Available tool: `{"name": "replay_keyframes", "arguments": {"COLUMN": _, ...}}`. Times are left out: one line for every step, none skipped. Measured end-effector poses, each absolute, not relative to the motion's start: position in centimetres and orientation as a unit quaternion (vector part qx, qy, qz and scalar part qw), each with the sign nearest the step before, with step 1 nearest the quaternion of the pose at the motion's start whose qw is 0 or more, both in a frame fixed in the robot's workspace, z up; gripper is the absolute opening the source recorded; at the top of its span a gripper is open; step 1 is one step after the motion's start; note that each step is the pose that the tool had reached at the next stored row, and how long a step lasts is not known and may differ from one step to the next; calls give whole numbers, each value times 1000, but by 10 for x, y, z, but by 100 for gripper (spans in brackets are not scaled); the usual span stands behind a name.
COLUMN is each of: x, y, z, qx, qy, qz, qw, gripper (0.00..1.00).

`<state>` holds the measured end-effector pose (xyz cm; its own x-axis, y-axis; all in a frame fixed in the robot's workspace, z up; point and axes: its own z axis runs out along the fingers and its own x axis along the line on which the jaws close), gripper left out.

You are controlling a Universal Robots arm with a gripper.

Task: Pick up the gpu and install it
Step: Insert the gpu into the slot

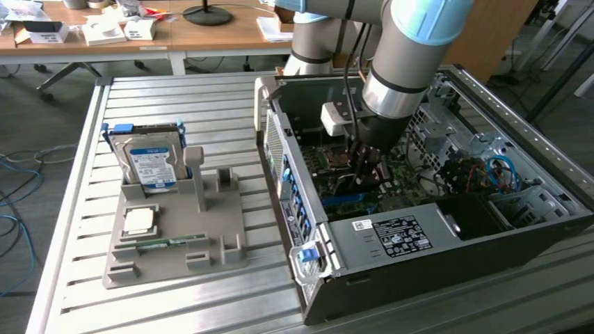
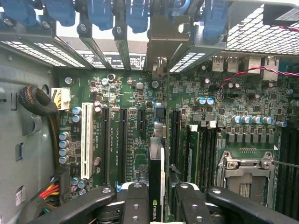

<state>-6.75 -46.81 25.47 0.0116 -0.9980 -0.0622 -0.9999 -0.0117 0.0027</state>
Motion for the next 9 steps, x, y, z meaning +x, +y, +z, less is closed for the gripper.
{"name": "replay_keyframes", "arguments": {"x": -67, "y": -468, "z": 255, "qx": -711, "qy": 703, "qz": 23, "qw": 21, "gripper": 26}}
{"name": "replay_keyframes", "arguments": {"x": -67, "y": -468, "z": 255, "qx": -711, "qy": 703, "qz": 23, "qw": 21, "gripper": 26}}
{"name": "replay_keyframes", "arguments": {"x": -67, "y": -468, "z": 255, "qx": -711, "qy": 703, "qz": 23, "qw": 21, "gripper": 26}}
{"name": "replay_keyframes", "arguments": {"x": -67, "y": -468, "z": 255, "qx": -711, "qy": 703, "qz": 23, "qw": 21, "gripper": 26}}
{"name": "replay_keyframes", "arguments": {"x": -67, "y": -468, "z": 255, "qx": -711, "qy": 703, "qz": 23, "qw": 21, "gripper": 26}}
{"name": "replay_keyframes", "arguments": {"x": -67, "y": -468, "z": 255, "qx": -711, "qy": 703, "qz": 23, "qw": 21, "gripper": 26}}
{"name": "replay_keyframes", "arguments": {"x": -67, "y": -468, "z": 255, "qx": -711, "qy": 703, "qz": 23, "qw": 21, "gripper": 26}}
{"name": "replay_keyframes", "arguments": {"x": -67, "y": -468, "z": 255, "qx": -711, "qy": 703, "qz": 23, "qw": 21, "gripper": 26}}
{"name": "replay_keyframes", "arguments": {"x": -67, "y": -468, "z": 255, "qx": -711, "qy": 703, "qz": 22, "qw": 21, "gripper": 26}}
